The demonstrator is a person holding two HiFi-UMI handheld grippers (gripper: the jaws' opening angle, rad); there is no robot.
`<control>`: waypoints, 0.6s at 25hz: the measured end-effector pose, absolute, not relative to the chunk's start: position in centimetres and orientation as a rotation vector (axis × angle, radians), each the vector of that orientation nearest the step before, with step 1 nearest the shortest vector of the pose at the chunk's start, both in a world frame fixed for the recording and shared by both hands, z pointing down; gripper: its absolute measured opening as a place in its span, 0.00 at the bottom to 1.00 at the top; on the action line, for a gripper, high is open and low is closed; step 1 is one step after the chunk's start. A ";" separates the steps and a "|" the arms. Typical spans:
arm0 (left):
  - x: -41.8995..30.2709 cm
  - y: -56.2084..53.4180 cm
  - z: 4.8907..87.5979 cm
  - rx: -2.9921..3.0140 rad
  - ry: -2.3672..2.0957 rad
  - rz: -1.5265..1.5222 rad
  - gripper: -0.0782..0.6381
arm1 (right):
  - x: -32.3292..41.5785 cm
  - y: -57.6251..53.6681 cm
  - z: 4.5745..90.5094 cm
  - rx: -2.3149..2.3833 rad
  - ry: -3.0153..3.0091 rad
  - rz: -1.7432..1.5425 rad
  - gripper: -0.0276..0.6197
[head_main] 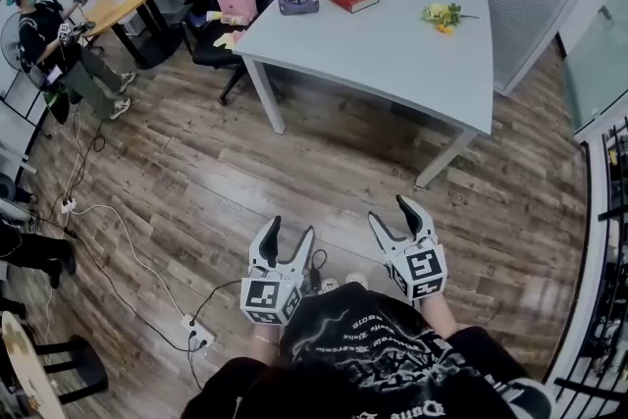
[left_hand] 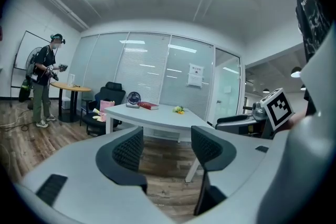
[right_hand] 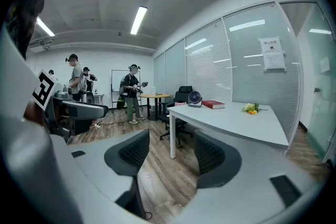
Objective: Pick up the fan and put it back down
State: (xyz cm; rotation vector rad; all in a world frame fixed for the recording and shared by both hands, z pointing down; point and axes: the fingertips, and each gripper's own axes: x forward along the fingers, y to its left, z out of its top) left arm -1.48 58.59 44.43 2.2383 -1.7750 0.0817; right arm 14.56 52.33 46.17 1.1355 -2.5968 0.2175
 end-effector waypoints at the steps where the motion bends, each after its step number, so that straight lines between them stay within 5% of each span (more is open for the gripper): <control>1: -1.5 58.6 44.6 2.238 -1.756 0.087 0.52 | 14.5 52.4 46.2 1.132 -2.600 0.218 0.45; 15: -3.3 58.1 45.0 2.267 -1.694 0.076 0.56 | 11.1 52.3 47.3 1.108 -2.580 0.232 0.52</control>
